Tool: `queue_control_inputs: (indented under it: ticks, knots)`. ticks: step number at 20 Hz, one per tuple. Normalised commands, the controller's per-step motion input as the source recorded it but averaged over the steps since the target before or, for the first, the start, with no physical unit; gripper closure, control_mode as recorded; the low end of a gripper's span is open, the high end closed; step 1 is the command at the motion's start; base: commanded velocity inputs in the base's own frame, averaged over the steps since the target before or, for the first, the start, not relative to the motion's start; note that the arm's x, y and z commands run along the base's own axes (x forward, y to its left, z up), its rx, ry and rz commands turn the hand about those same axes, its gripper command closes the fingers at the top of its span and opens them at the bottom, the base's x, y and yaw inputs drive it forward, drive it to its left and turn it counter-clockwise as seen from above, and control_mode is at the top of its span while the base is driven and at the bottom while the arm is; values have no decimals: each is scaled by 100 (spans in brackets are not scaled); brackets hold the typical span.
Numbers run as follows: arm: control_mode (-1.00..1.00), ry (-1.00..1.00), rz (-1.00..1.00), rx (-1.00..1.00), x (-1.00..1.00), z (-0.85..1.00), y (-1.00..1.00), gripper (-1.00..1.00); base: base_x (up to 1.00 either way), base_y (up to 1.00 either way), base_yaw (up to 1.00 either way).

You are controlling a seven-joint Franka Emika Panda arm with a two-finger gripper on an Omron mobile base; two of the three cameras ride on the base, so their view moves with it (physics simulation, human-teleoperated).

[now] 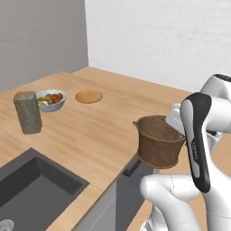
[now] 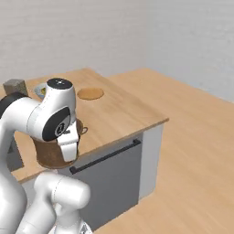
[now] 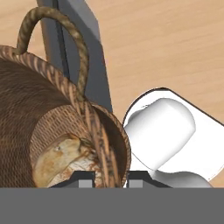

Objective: Open the cabinet, pick up the bread from the cabinet and place it in the basket. Then move the basket to the dining counter.

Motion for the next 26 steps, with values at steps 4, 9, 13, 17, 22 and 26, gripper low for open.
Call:
queue_control_inputs:
  ticks: [4,9,13,17,22,26]
  knots:
    - [100,0,0,0,0,0,0,100,84,-24,60]
    - [100,0,0,0,0,0,0,100,53,-22,63]
    - [100,0,0,0,0,0,0,100,59,-12,49]
    - [100,0,0,0,0,0,0,100,67,0,19]
    - [-100,18,3,2,80,0,-1,100,20,0,2]
    - [-100,7,0,0,100,0,8,100,0,0,0]
